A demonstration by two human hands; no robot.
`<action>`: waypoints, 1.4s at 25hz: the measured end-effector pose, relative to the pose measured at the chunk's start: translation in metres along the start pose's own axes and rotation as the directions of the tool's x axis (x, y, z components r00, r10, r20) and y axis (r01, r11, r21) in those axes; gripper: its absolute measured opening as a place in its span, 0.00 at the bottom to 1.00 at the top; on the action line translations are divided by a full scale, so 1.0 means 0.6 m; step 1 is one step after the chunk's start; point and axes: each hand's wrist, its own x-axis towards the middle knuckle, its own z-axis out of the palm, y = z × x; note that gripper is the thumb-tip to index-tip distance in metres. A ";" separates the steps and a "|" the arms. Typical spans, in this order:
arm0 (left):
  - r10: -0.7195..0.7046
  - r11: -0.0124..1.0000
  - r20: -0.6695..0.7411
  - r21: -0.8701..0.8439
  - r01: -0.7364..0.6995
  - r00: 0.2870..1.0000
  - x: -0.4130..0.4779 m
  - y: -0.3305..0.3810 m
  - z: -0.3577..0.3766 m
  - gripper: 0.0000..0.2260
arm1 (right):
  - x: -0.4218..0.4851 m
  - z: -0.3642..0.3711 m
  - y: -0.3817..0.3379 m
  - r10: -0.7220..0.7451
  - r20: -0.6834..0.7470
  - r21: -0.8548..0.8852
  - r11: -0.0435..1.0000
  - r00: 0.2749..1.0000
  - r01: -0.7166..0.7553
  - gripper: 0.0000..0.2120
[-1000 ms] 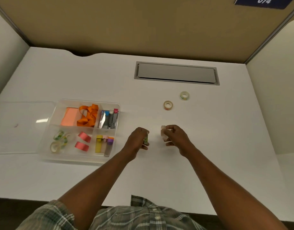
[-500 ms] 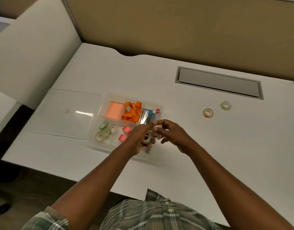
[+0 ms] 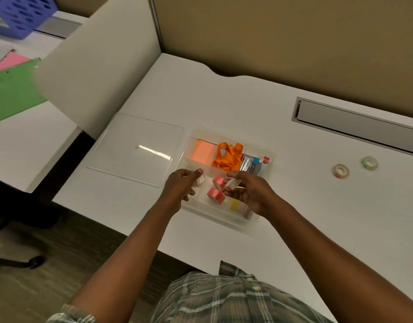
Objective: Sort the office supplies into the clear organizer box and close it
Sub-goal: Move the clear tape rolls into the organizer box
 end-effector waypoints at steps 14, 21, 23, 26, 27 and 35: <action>-0.019 0.999 -0.140 -0.050 0.012 0.990 0.037 -0.021 -0.039 0.13 | 0.025 0.075 0.005 0.017 -0.067 -0.137 0.990 0.998 -0.026 0.17; 0.274 0.921 -0.092 0.314 -0.233 0.957 0.037 -0.031 -0.041 0.14 | 0.038 0.093 0.001 -0.004 -0.083 -0.249 0.968 0.997 -0.017 0.13; 0.489 0.774 -0.019 0.471 -0.424 0.872 0.038 -0.044 -0.036 0.19 | 0.042 0.099 -0.001 -0.028 -0.070 -0.275 0.961 0.997 0.007 0.14; 0.597 0.562 0.140 0.629 -0.536 0.790 0.042 -0.057 -0.031 0.24 | 0.047 0.107 -0.007 -0.060 -0.052 -0.305 0.951 0.997 0.042 0.14; 0.599 0.514 0.176 0.664 -0.543 0.781 0.042 -0.059 -0.031 0.26 | 0.048 0.110 -0.009 -0.068 -0.049 -0.314 0.948 0.996 0.049 0.14; 0.645 0.602 0.010 0.608 -0.517 0.764 0.022 -0.059 -0.032 0.26 | 0.052 0.137 -0.015 -0.058 0.071 -0.397 0.914 0.996 0.081 0.21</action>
